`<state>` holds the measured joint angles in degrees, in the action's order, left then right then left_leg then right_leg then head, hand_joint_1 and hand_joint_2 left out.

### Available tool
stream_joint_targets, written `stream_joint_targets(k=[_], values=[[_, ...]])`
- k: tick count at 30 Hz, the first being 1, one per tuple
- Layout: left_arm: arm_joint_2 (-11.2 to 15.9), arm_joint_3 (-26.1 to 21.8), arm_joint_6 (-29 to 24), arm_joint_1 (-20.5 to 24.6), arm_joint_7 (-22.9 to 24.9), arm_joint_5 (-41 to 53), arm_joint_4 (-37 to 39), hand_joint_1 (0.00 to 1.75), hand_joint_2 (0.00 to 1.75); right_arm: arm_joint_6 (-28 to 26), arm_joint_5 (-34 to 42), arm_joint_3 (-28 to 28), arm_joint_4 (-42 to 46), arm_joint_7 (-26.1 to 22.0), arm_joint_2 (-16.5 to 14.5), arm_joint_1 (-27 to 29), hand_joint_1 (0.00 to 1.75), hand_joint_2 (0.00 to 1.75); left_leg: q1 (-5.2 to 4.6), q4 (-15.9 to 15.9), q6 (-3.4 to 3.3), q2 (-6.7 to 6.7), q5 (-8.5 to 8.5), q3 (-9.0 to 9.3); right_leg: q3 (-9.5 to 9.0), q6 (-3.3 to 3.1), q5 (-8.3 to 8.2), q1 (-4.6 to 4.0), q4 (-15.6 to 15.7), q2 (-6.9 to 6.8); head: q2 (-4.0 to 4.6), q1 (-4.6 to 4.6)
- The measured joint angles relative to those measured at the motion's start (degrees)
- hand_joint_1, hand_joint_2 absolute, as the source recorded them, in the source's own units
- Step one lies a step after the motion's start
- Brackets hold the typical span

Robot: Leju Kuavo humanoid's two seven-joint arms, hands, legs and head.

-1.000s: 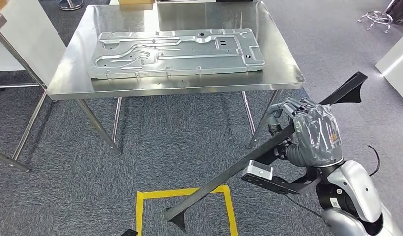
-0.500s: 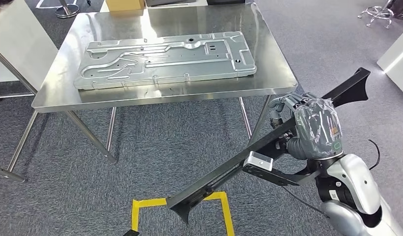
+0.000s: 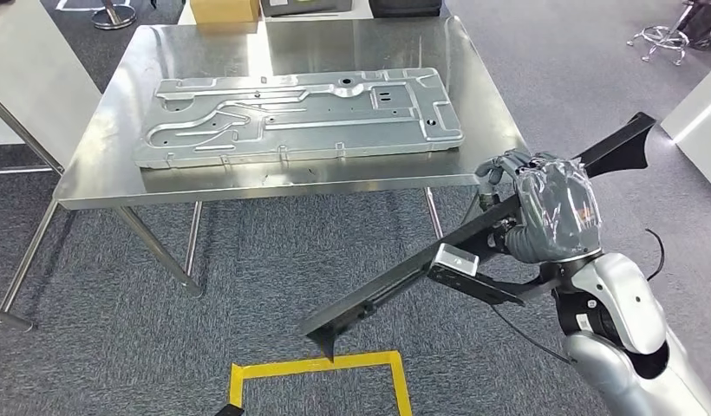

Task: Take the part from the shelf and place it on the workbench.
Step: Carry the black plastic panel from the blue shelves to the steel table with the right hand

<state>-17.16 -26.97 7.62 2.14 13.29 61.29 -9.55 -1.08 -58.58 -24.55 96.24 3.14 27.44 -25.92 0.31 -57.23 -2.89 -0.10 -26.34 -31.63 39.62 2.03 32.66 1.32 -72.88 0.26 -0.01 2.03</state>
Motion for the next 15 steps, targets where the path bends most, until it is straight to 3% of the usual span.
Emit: stream_joint_targets(k=[2,4,6,9,11,13,14,15], values=[[0.0,0.08,0.0,-0.02,-0.05,0.14,0.0,0.0,1.75,0.16,-0.04,0.03,-1.86,0.03,-0.15,-1.5,1.75,1.75,0.11,-0.17,0.4,-0.35,-0.81,0.86,-2.33,0.24,-5.16,0.44,7.26,0.13,0.01,0.0],[0.0,0.15,-0.02,0.06,-0.13,0.15,0.0,0.0,1.75,0.35,-0.05,0.09,-3.65,0.05,-0.3,-2.94,1.75,1.75,0.08,-0.4,1.06,-0.73,-1.47,1.13,-4.8,0.06,-7.58,0.29,13.12,0.43,0.01,0.01],[0.0,0.2,-0.01,0.12,-0.1,0.16,0.0,0.0,1.75,0.61,-0.06,0.14,-5.03,0.12,-0.54,-3.9,1.75,1.75,0.09,-0.28,1.69,-1.08,-1.72,1.05,-5.32,-0.56,-7.28,-0.14,14.19,0.52,0.01,0.01],[0.0,0.22,0.01,0.09,-0.02,0.18,0.0,0.0,1.75,0.86,-0.06,0.17,-6.11,0.15,-0.97,-4.95,1.75,1.75,0.27,-1.55,2.47,-1.01,-2.73,0.71,-5.91,-1.85,-7.07,-0.01,14.72,0.16,-0.01,0.05],[-0.01,0.25,0.01,0.12,0.01,0.18,0.0,0.0,1.75,0.91,-0.06,0.17,-6.55,0.12,-1.31,-5.49,1.75,1.75,0.34,-7.65,2.62,-0.65,-5.29,-2.24,-6.66,-2.72,-6.65,-0.14,15.01,-0.34,0.0,0.05],[-0.01,0.26,0.02,0.08,0.01,0.18,0.0,0.0,1.75,0.98,-0.06,0.17,-7.05,0.08,-1.72,-5.67,1.75,1.75,0.34,-15.75,2.61,-0.48,-7.62,-7.37,-7.38,-3.25,-5.96,-0.49,15.01,-0.88,0.01,0.07],[0.0,0.26,0.03,0.03,0.02,0.18,0.0,0.0,1.75,1.03,-0.09,0.17,-7.29,0.06,-1.92,-5.68,1.75,1.75,0.33,-17.89,2.53,-0.44,-7.4,-9.3,-7.82,-3.36,-5.56,-0.68,15.0,-1.16,0.01,0.07],[0.0,0.26,0.05,-0.03,0.06,0.19,0.0,0.0,1.75,1.08,-0.13,0.17,-7.5,0.06,-2.13,-5.71,1.75,1.75,0.31,-17.59,2.35,-0.36,-5.83,-10.08,-8.38,-3.39,-5.1,-0.86,14.99,-1.47,0.01,0.08]])
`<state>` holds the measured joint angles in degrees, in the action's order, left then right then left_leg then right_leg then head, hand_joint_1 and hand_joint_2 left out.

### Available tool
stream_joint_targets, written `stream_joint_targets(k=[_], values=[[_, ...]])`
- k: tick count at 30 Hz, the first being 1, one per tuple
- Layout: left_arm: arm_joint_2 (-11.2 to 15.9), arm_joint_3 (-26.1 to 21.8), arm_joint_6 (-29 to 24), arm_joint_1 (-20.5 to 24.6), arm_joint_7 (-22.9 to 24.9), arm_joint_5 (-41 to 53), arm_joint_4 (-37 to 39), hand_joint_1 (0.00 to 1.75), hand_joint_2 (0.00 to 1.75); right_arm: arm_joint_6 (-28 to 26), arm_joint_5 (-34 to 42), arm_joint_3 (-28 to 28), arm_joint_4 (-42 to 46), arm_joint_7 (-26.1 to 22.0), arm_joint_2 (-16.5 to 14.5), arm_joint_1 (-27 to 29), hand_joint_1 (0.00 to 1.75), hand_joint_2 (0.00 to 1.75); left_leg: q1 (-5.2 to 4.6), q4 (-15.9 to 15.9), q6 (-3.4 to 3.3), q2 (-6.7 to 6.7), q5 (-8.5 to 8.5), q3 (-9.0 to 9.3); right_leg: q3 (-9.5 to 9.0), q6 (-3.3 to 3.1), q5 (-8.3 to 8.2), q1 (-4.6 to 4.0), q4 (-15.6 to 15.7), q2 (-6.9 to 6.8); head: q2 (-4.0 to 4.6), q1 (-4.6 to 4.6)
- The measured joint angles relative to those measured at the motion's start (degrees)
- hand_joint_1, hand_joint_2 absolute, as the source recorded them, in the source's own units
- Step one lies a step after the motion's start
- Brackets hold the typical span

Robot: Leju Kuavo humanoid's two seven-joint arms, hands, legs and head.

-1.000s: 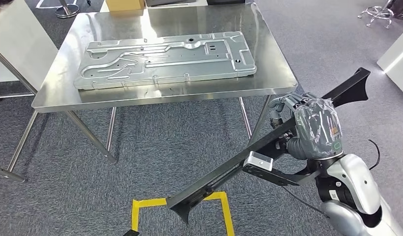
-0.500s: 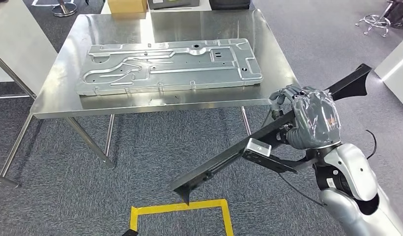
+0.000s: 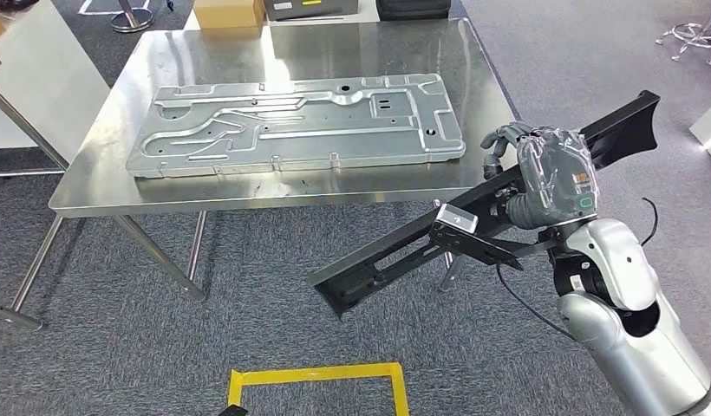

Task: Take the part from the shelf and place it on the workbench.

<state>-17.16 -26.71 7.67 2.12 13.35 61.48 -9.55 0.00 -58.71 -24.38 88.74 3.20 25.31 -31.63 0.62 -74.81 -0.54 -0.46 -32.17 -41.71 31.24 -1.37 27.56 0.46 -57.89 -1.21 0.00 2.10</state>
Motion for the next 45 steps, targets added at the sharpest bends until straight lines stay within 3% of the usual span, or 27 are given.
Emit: stream_joint_targets(k=[2,3,4,6,9,11,13,14,15,16,18,19,20,22,25,26,28,29,30,31,33,34,36,39,41,43,45], values=[[0.0,0.0,0.04,-0.07,0.15,0.03,0.0,0.0,1.75,0.1,-0.15,0.0,-0.35,0.07,-0.35,-0.19,1.75,1.75,-0.21,6.78,-0.66,0.85,5.6,1.68,-1.4,0.07,1.09,-0.26,0.01,-0.67,0.0,-0.01],[0.0,0.0,0.06,-0.06,0.25,0.04,0.0,0.0,1.75,0.19,-0.26,-0.01,-0.55,0.14,-0.53,-0.35,1.75,1.75,-0.56,10.6,-1.03,1.92,7.68,3.15,-1.95,0.26,1.68,-0.46,-0.02,-1.04,0.0,-0.03],[0.0,0.01,0.06,0.02,0.32,0.05,0.0,0.0,1.75,0.36,-0.4,-0.01,-0.74,0.26,-0.69,-0.56,1.75,1.75,-0.87,13.5,-1.36,2.79,8.73,4.35,-2.26,0.52,2.19,-0.58,-0.05,-1.3,-0.01,-0.02],[-0.01,0.03,0.03,0.12,0.51,0.11,0.0,0.0,1.75,0.91,-0.64,-0.03,-1.24,0.73,-1.05,-0.96,1.75,1.75,-1.42,15.46,-1.8,3.57,8.39,5.27,-2.48,1.15,2.84,-0.75,0.09,-1.88,-0.01,-0.03],[-0.05,0.04,0.0,0.03,0.99,0.38,0.0,0.0,1.75,2.08,-0.5,-0.04,-2.18,1.83,-1.9,-1.82,1.75,1.75,-1.22,16.54,-2.47,2.51,8.06,6.08,-2.77,2.0,3.85,-0.52,-0.46,-1.94,-0.01,-0.01],[-0.09,0.1,0.1,0.09,1.4,0.71,0.0,0.0,1.75,3.1,-0.23,-0.06,-3.35,2.6,-2.5,-2.83,1.75,1.75,-0.97,17.13,-3.0,2.04,7.73,7.06,-0.06,2.4,6.05,-0.16,-5.84,-0.31,-0.01,-0.07],[-0.09,0.39,0.33,0.19,1.92,1.22,0.0,0.0,1.75,4.09,-0.16,-0.14,-5.13,3.47,-3.32,-3.79,1.75,1.75,-0.96,17.17,-3.23,1.57,7.04,7.81,5.22,2.7,8.0,0.1,-13.72,0.74,-0.01,-0.1],[-0.09,0.6,0.49,0.18,2.24,1.51,0.0,0.0,1.75,4.5,-0.21,-0.19,-6.19,3.93,-3.88,-4.19,1.75,1.75,-0.95,17.14,-3.18,1.3,6.62,8.28,7.36,2.82,7.7,0.22,-15.98,0.82,-0.01,-0.1],[-0.09,0.8,0.68,0.17,2.61,1.82,0.0,0.0,1.75,4.86,-0.36,-0.3,-7.43,4.42,-4.62,-4.75,1.75,1.75,-0.95,17.07,-3.08,1.05,6.12,8.88,8.69,2.88,6.17,0.33,-16.33,0.85,0.0,-0.1],[-0.11,0.96,0.9,0.15,3.03,2.12,0.0,0.0,1.75,5.11,-0.63,-0.49,-8.8,4.9,-5.51,-5.55,1.75,1.75,-0.95,16.96,-2.95,0.84,5.55,9.6,8.93,2.86,3.45,0.42,-14.42,0.85,0.0,-0.1],[-0.2,1.17,1.3,0.14,3.93,2.65,0.0,0.0,1.75,5.34,-1.6,-1.14,-11.73,5.86,-7.64,-7.71,1.75,1.75,-0.98,16.79,-2.58,0.64,4.31,11.0,7.4,2.53,-2.4,0.4,-7.4,0.86,0.0,-0.1],[-0.25,1.32,1.49,0.18,4.41,2.87,0.0,0.0,1.75,5.32,-2.18,-1.65,-13.22,6.35,-8.81,-8.96,1.75,1.75,-1.01,16.74,-2.26,0.59,3.8,11.42,6.34,2.24,-3.89,0.22,-4.5,0.88,-0.01,-0.1],[-0.31,1.49,1.69,0.26,4.87,3.07,0.0,0.0,1.75,5.3,-2.75,-2.25,-14.65,6.87,-10.06,-10.06,1.75,1.75,-1.01,16.74,-1.93,0.58,3.46,11.57,5.65,1.88,-4.17,0.01,-2.81,0.92,-0.01,-0.09],[-0.47,1.93,2.24,0.43,5.91,3.34,0.0,0.0,1.75,5.19,-3.86,-3.51,-17.42,8.11,-12.74,-12.07,1.75,1.75,-0.95,16.96,-1.24,0.7,3.17,11.6,5.03,1.19,-3.29,-0.34,-1.79,1.12,-0.02,-0.08],[-0.57,2.35,3.08,0.47,7.45,3.51,0.0,0.0,1.75,4.6,-5.43,-4.76,-21.64,10.05,-16.65,-15.05,1.75,1.75,-0.83,15.07,-0.24,0.78,1.89,10.87,4.01,0.23,-2.79,0.06,-0.76,1.37,-0.01,-0.06],[-0.57,2.4,3.29,0.48,7.91,3.55,0.0,0.0,1.75,4.15,-5.93,-5.02,-23.23,10.59,-18.03,-16.19,1.75,1.75,-0.75,12.04,0.06,0.7,0.78,9.26,3.48,-0.14,-2.55,0.15,-0.51,1.4,-0.01,-0.04],[-0.57,2.46,3.6,0.47,8.8,3.59,0.0,0.0,1.75,3.22,-6.75,-5.38,-26.59,11.32,-20.68,-18.33,1.75,1.75,-0.5,3.62,0.49,0.64,-1.5,4.02,2.57,-0.7,-1.79,-0.01,-0.4,1.45,0.0,-0.03],[-0.57,2.48,3.69,0.42,9.15,3.58,0.0,0.0,1.75,2.95,-6.97,-5.49,-28.05,11.52,-21.76,-19.1,1.75,1.75,-0.37,0.46,0.64,0.64,-1.69,1.48,2.04,-0.79,-1.32,-0.09,-0.41,1.48,0.0,-0.02],[-0.57,2.47,3.72,0.37,9.38,3.58,0.0,0.0,1.75,2.85,-7.08,-5.58,-29.32,11.62,-22.65,-19.73,1.75,1.75,-0.25,-0.54,0.74,0.64,-0.59,-0.1,1.39,-0.76,-0.79,-0.14,-0.42,1.5,0.0,-0.03],[-0.57,2.47,3.72,0.32,9.5,3.57,0.0,0.0,1.75,2.84,-7.15,-5.68,-30.45,11.72,-23.44,-20.29,1.75,1.75,-0.13,0.82,0.79,0.65,1.76,-0.53,0.6,-0.66,-0.2,-0.16,-0.46,1.53,0.0,-0.03],[-0.57,2.48,3.72,0.21,9.57,3.56,0.01,0.0,1.75,2.78,-7.24,-5.81,-32.3,11.83,-24.68,-21.3,1.75,1.75,0.06,8.01,0.76,0.62,7.87,1.2,-0.88,-0.31,1.17,-0.18,-0.55,1.53,0.0,-0.05],[-0.59,2.48,3.74,0.19,9.59,3.55,0.03,0.0,1.75,2.72,-7.28,-5.89,-33.13,11.88,-25.23,-21.82,1.75,1.75,0.03,11.34,0.68,0.57,9.76,2.34,-1.24,-0.03,1.77,-0.25,-0.68,1.58,0.0,-0.04],[-0.62,2.49,3.79,0.21,9.67,3.53,0.05,0.0,1.75,2.55,-7.32,-6.05,-34.4,11.97,-25.91,-22.55,1.75,1.75,-0.11,14.55,0.28,0.48,9.95,3.57,-1.08,0.51,2.4,-0.38,-0.77,1.67,0.0,-0.03],[-0.68,2.48,3.81,0.16,9.8,3.51,0.04,0.0,1.75,2.38,-7.37,-6.17,-35.33,12.11,-26.31,-22.9,1.75,1.75,-0.11,15.68,-0.7,0.35,8.88,4.26,-1.11,1.31,3.1,-0.27,-0.89,1.55,-0.01,-0.04],[-0.74,2.47,3.8,0.18,10.1,3.36,0.04,0.0,1.75,2.24,-7.68,-6.18,-35.91,12.21,-26.54,-23.44,1.75,1.75,0.06,16.05,-1.48,0.34,8.34,5.17,0.72,1.85,4.62,-0.14,-4.77,1.47,-0.02,-0.08],[-0.74,2.46,3.8,0.29,10.62,3.02,0.04,0.0,1.75,2.13,-8.67,-6.21,-36.91,12.51,-26.96,-24.05,1.75,1.75,0.01,16.09,-1.97,0.35,7.55,6.05,5.72,2.14,6.51,-0.08,-12.61,1.44,-0.01,-0.11],[-0.74,2.44,3.81,0.31,11.01,2.56,0.04,0.0,1.75,2.1,-9.94,-6.31,-38.21,13.09,-27.51,-24.43,1.75,1.75,-0.03,16.08,-2.05,0.25,6.66,7.15,10.21,2.18,6.1,-0.08,-17.53,1.43,0.0,-0.11]])
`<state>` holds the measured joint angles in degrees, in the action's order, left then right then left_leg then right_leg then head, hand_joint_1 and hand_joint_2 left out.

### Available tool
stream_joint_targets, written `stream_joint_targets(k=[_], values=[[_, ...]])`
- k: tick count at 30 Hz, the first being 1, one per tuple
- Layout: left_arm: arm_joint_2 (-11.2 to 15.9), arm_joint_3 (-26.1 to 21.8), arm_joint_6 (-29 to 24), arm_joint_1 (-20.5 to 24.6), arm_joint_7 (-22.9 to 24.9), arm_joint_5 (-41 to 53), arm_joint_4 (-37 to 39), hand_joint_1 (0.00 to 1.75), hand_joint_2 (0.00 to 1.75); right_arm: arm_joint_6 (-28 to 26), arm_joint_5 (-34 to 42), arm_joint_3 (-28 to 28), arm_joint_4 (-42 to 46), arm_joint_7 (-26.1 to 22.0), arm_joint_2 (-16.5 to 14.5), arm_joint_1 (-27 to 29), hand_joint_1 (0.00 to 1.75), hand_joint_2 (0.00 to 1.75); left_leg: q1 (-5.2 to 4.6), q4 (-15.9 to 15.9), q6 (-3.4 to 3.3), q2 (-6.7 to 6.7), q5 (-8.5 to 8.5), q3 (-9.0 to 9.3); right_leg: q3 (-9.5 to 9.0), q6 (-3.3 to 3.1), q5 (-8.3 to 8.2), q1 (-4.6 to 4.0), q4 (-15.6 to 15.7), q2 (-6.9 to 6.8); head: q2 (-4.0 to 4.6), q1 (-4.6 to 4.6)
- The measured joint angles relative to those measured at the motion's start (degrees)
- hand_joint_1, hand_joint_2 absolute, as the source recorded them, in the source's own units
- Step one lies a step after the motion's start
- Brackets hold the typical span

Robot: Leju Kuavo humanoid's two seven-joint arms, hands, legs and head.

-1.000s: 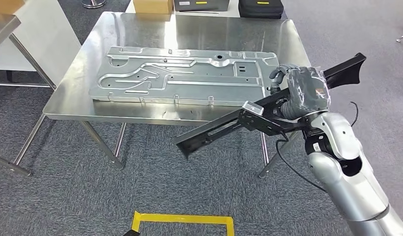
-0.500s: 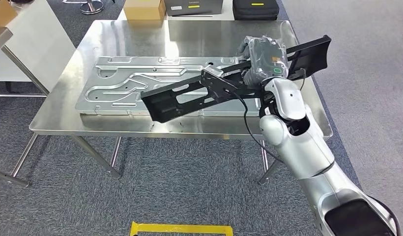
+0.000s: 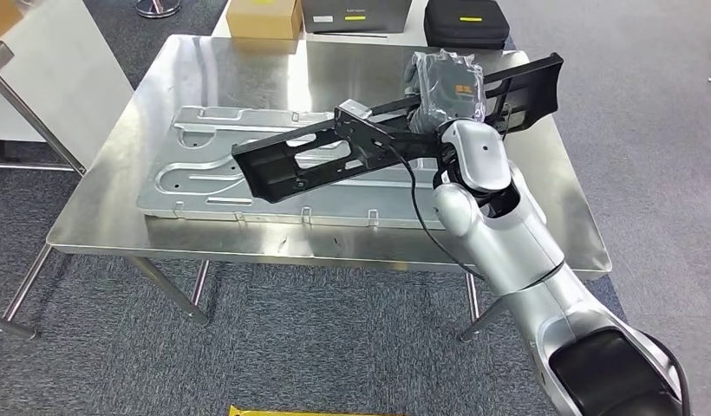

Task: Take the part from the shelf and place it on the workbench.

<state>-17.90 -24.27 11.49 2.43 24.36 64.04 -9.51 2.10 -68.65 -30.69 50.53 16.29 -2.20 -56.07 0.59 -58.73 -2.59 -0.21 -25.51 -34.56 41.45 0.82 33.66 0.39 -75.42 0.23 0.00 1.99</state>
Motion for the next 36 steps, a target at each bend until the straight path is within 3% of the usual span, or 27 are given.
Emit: stream_joint_targets(k=[1,2,4,5,7,10,12,14,15,16,18,19,20,24,26,27,29,30,31,32,34,35,36], values=[[0.0,-0.03,0.0,-0.02,0.08,-0.22,0.0,0.0,1.75,0.0,-0.49,-0.05,-0.51,0.25,-0.22,-0.2,1.75,1.75,-0.01,-0.01,0.01,-0.1,-0.48,0.67,0.83,-0.12,-1.87,-0.02,0.57,0.0,0.0,0.0],[0.0,-0.05,-0.01,-0.04,0.1,-0.45,0.0,0.0,1.75,0.01,-0.88,-0.11,-0.88,0.52,-0.45,-0.46,1.75,1.75,-0.03,-0.01,0.07,-0.2,-1.0,1.42,0.65,-0.36,-4.64,-0.08,3.08,0.0,0.0,0.0],[-0.05,-0.12,-0.07,-0.05,0.1,-0.89,0.0,0.0,1.75,0.07,-1.6,-0.26,-1.3,1.11,-0.93,-1.35,1.75,1.75,-0.11,0.02,0.41,-0.31,-2.05,2.62,-1.37,-1.04,-10.07,-0.45,10.44,-0.07,0.0,0.02],[-0.09,-0.15,-0.09,-0.04,0.11,-1.07,0.01,0.0,1.75,0.12,-1.9,-0.36,-1.46,1.4,-1.3,-1.93,1.75,1.75,-0.15,0.04,0.68,-0.32,-2.45,2.94,-2.46,-1.4,-11.21,-0.72,13.31,-0.11,0.0,0.01],[-0.15,-0.19,-0.09,-0.01,0.12,-1.32,0.02,0.0,1.75,0.2,-2.27,-0.5,-1.71,1.81,-1.89,-2.8,1.75,1.75,-0.2,0.21,1.27,-0.25,-2.9,3.2,-3.55,-1.9,-10.84,-1.13,15.38,-0.04,-0.01,0.01],[-0.07,-0.21,-0.09,-0.01,0.12,-1.47,0.01,0.0,1.75,0.19,-2.39,-0.55,-1.79,2.12,-2.4,-3.1,1.75,1.75,-0.17,-0.66,2.06,-0.13,-3.95,3.05,-4.67,-2.49,-10.33,-0.67,16.82,0.12,-0.01,0.03],[0.03,-0.21,-0.1,-0.01,0.12,-1.47,0.0,0.0,1.75,0.18,-2.48,-0.56,-1.86,2.15,-2.75,-3.32,1.75,1.75,-0.05,-5.77,2.47,-0.12,-6.06,0.53,-5.76,-2.96,-9.97,-0.41,17.46,0.08,0.0,0.05],[0.09,-0.21,-0.1,-0.04,0.12,-1.47,0.0,0.0,1.75,0.21,-2.54,-0.66,-2.03,2.12,-3.11,-3.41,1.75,1.75,0.12,-13.25,2.89,-0.12,-8.03,-4.24,-6.55,-3.26,-9.27,-0.38,17.48,0.09,0.0,0.07],[0.11,-0.22,-0.1,-0.07,0.11,-1.47,0.0,0.0,1.75,0.25,-2.56,-0.73,-2.14,2.13,-3.22,-3.38,1.75,1.75,0.24,-15.38,3.09,-0.11,-7.81,-6.15,-6.96,-3.23,-8.86,-0.36,17.42,0.11,0.0,0.07],[0.13,-0.22,-0.09,-0.09,0.11,-1.48,0.0,0.0,1.75,0.33,-2.66,-0.8,-2.25,2.2,-3.29,-3.36,1.75,1.75,0.39,-15.47,3.28,-0.1,-6.37,-7.19,-7.44,-3.11,-8.38,-0.3,17.3,0.15,0.0,0.07],[0.15,-0.23,-0.09,-0.11,0.1,-1.59,0.0,0.0,1.75,0.69,-3.13,-0.86,-2.43,2.63,-3.42,-3.4,1.75,1.75,0.79,-9.37,3.6,-0.05,-0.96,-5.99,-8.54,-2.64,-7.2,-0.1,16.85,0.21,0.0,0.06],[0.14,-0.25,-0.09,-0.15,0.11,-1.73,0.01,0.0,1.75,0.92,-3.42,-0.87,-2.56,2.93,-3.5,-3.46,1.75,1.75,0.83,-5.98,3.74,-0.05,1.16,-4.73,-8.96,-2.3,-6.57,-0.12,16.56,0.25,0.0,0.05],[0.11,-0.28,-0.15,-0.12,0.13,-1.91,0.02,0.0,1.75,1.18,-3.63,-0.89,-2.74,3.19,-3.66,-3.55,1.75,1.75,0.84,-3.17,3.67,-0.08,2.14,-3.6,-9.14,-1.97,-6.07,-0.16,16.24,0.32,-0.01,0.06],[0.02,-0.78,-0.78,-0.08,0.21,-2.67,0.02,0.0,1.75,1.87,-3.91,-0.92,-3.7,3.8,-4.27,-3.69,1.75,1.75,0.55,-0.98,2.3,-0.21,1.34,-2.4,-8.98,-0.93,-5.28,-0.17,16.02,0.48,-0.01,0.08],[-0.01,-1.24,-1.08,-0.07,0.15,-3.09,0.02,0.0,1.75,2.01,-4.11,-0.92,-4.11,4.01,-4.48,-3.76,1.75,1.75,0.66,-0.68,1.5,-0.19,1.02,-1.75,-8.02,-0.46,-3.97,-0.03,13.66,0.27,0.0,0.06],[-0.02,-1.45,-1.2,-0.04,0.11,-3.27,0.02,0.0,1.75,2.03,-4.19,-0.92,-4.29,4.04,-4.56,-3.76,1.75,1.75,0.67,-0.58,1.15,-0.16,0.81,-1.4,-6.49,-0.29,-2.79,0.01,10.69,0.15,0.0,0.03],[-0.02,-1.69,-1.31,0.01,0.08,-3.52,0.02,0.0,1.75,2.2,-4.24,-0.92,-4.68,4.21,-4.68,-3.55,1.75,1.75,0.53,-0.56,0.67,-0.13,0.29,-0.82,-1.65,-0.17,-0.52,-0.01,2.65,0.07,0.0,0.04],[-0.01,-1.78,-1.34,0.0,0.08,-3.55,0.02,0.0,1.75,2.36,-4.21,-0.92,-4.9,4.35,-4.7,-3.31,1.75,1.75,0.43,-0.56,0.53,-0.14,0.0,-0.49,0.46,-0.23,-0.36,-0.03,-0.13,0.07,0.0,0.04],[-0.01,-1.9,-1.38,-0.02,0.07,-3.55,0.02,0.0,1.75,2.56,-4.16,-0.92,-5.14,4.5,-4.68,-3.06,1.75,1.75,0.33,-0.56,0.45,-0.19,-0.31,-0.1,1.63,-0.43,-1.39,-0.09,-0.79,0.08,0.0,0.04],[-0.01,-2.01,-1.42,-0.04,0.04,-3.52,0.02,0.0,1.75,2.74,-4.11,-0.92,-5.38,4.6,-4.64,-2.9,1.75,1.75,0.26,-0.56,0.43,-0.26,-0.63,0.35,1.52,-0.76,-3.63,-0.21,1.17,0.08,0.0,0.04],[-0.07,-2.16,-1.46,-0.08,-0.08,-3.44,0.02,0.0,1.75,2.93,-4.03,-0.92,-5.81,4.67,-4.49,-2.82,1.75,1.75,0.16,-0.49,0.56,-0.34,-1.32,1.28,-0.93,-1.69,-8.88,-0.79,8.89,0.03,0.0,0.05],[-0.11,-2.2,-1.48,-0.07,-0.15,-3.4,0.02,0.0,1.75,2.97,-4.01,-0.92,-6.03,4.67,-4.39,-2.85,1.75,1.75,0.12,-0.44,0.71,-0.34,-1.58,1.56,-2.26,-2.13,-10.52,-1.15,12.27,-0.03,-0.01,0.04],[-0.14,-2.21,-1.47,-0.05,-0.21,-3.39,0.02,0.0,1.75,2.97,-3.99,-0.92,-6.26,4.66,-4.31,-2.87,1.75,1.75,0.1,-0.38,0.91,-0.31,-1.77,1.66,-3.15,-2.48,-11.08,-1.47,14.37,-0.07,-0.01,0.04]])
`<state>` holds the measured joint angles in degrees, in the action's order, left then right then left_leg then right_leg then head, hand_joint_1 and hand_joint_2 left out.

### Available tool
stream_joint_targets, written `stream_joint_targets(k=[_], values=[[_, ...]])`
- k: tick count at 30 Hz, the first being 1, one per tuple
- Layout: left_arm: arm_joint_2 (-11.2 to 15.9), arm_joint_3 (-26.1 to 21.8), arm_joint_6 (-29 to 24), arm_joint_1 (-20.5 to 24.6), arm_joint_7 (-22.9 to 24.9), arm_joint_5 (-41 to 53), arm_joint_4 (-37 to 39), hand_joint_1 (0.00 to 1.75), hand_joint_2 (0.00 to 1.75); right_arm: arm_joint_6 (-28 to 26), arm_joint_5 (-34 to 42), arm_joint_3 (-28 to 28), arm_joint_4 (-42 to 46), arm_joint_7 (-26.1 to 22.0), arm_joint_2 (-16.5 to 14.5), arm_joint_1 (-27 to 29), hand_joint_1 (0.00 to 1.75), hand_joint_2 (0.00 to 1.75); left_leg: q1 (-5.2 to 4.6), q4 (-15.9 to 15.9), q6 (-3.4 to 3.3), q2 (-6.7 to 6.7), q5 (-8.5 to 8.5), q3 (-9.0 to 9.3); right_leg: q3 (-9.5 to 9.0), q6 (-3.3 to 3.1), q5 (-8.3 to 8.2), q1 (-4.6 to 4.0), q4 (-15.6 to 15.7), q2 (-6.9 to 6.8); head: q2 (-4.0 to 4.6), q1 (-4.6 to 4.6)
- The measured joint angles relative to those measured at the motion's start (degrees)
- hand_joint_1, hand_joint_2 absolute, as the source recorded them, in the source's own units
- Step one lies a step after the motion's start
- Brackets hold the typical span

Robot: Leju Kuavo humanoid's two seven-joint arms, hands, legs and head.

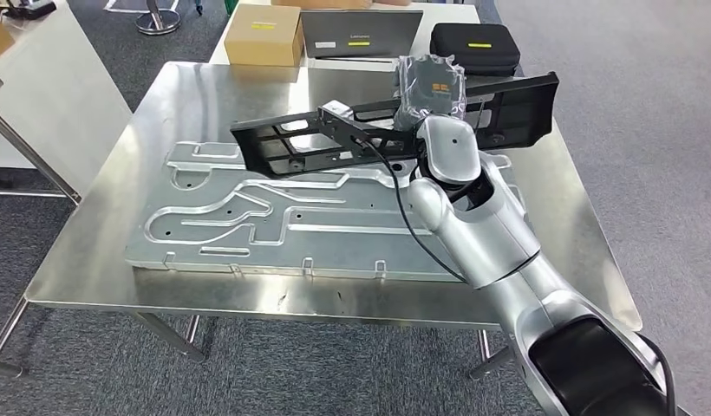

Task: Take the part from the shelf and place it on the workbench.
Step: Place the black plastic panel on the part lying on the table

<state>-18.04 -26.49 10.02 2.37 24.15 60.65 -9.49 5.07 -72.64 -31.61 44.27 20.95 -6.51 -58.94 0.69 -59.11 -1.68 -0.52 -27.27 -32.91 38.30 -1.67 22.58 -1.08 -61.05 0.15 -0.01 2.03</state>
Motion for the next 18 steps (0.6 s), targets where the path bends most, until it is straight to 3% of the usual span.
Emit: stream_joint_targets(k=[2,5,6,8,9,10,11,12,14,16,18], values=[[-0.02,-0.02,0.01,0.04,-0.06,0.07,0.0,0.0,1.75,0.01,0.03,0.0,-0.47,0.01,0.18,0.07,1.75,1.75,-0.04,0.22,0.44,0.1,-0.17,-0.03,-0.63,-0.39,0.45,-0.28,1.36,0.01,-0.01,0.01],[0.13,-0.07,-0.05,0.04,-0.18,0.19,0.0,0.0,1.75,0.02,0.05,0.0,-0.97,0.17,0.57,0.46,1.75,1.75,-0.16,-1.17,1.1,0.32,-1.46,-0.39,-2.02,-0.67,0.7,0.43,3.04,0.06,0.0,0.05],[0.19,-0.08,-0.09,0.04,-0.22,0.19,0.0,0.0,1.75,0.03,0.05,0.0,-1.09,0.21,0.64,0.55,1.75,1.75,-0.16,-3.82,1.29,0.35,-2.68,-1.6,-2.6,-0.79,0.78,0.67,3.46,0.04,0.0,0.08],[0.28,-0.1,-0.15,0.04,-0.26,0.19,0.0,0.0,1.75,0.06,0.05,0.0,-1.35,0.24,0.68,0.78,1.75,1.75,-0.02,-11.44,1.65,0.34,-5.34,-5.81,-3.26,-1.01,1.19,0.67,3.57,0.05,0.0,0.11],[0.32,-0.12,-0.16,0.02,-0.26,0.19,0.0,0.0,1.75,0.07,0.05,0.0,-1.48,0.24,0.69,1.0,1.75,1.75,0.06,-14.63,1.86,0.34,-5.9,-8.01,-3.51,-1.02,1.46,0.7,3.53,0.08,0.01,0.1],[0.35,-0.15,-0.16,-0.01,-0.26,0.19,0.0,0.0,1.75,0.08,0.05,0.0,-1.58,0.25,0.71,1.24,1.75,1.75,0.14,-15.75,2.05,0.35,-5.3,-9.28,-3.75,-0.95,1.75,0.77,3.44,0.14,0.01,0.09],[0.38,-0.19,-0.16,-0.04,-0.26,0.2,0.0,0.0,1.75,0.09,0.05,0.0,-1.65,0.25,0.72,1.42,1.75,1.75,0.24,-14.62,2.23,0.36,-3.57,-9.46,-4.01,-0.8,2.08,0.88,3.28,0.22,0.01,0.09],[0.39,-0.22,-0.16,-0.06,-0.26,0.2,0.0,0.0,1.75,0.09,0.05,0.0,-1.68,0.25,0.73,1.51,1.75,1.75,0.36,-11.49,2.39,0.38,-1.04,-8.55,-4.3,-0.57,2.49,1.04,3.03,0.3,0.01,0.09],[0.37,-0.26,-0.16,-0.07,-0.26,0.2,0.01,0.0,1.75,0.08,0.05,0.0,-1.72,0.25,0.75,1.47,1.75,1.75,0.49,-3.89,2.57,0.39,2.92,-5.61,-4.61,0.11,3.48,1.17,2.19,0.46,0.01,0.1],[0.31,-0.3,-0.16,-0.01,-0.25,0.2,0.01,0.0,1.75,0.08,0.06,0.0,-1.8,0.25,0.79,1.41,1.75,1.75,0.33,-0.73,2.16,0.3,3.51,-4.16,-4.46,0.78,4.09,1.04,1.63,0.59,0.0,0.09],[0.28,-0.37,-0.16,0.05,-0.23,0.2,0.0,0.0,1.75,0.09,0.07,0.0,-1.87,0.25,0.85,1.45,1.75,1.75,0.19,-0.66,1.35,0.2,3.12,-4.04,-4.36,1.28,4.31,1.03,1.61,0.65,-0.01,0.07]])
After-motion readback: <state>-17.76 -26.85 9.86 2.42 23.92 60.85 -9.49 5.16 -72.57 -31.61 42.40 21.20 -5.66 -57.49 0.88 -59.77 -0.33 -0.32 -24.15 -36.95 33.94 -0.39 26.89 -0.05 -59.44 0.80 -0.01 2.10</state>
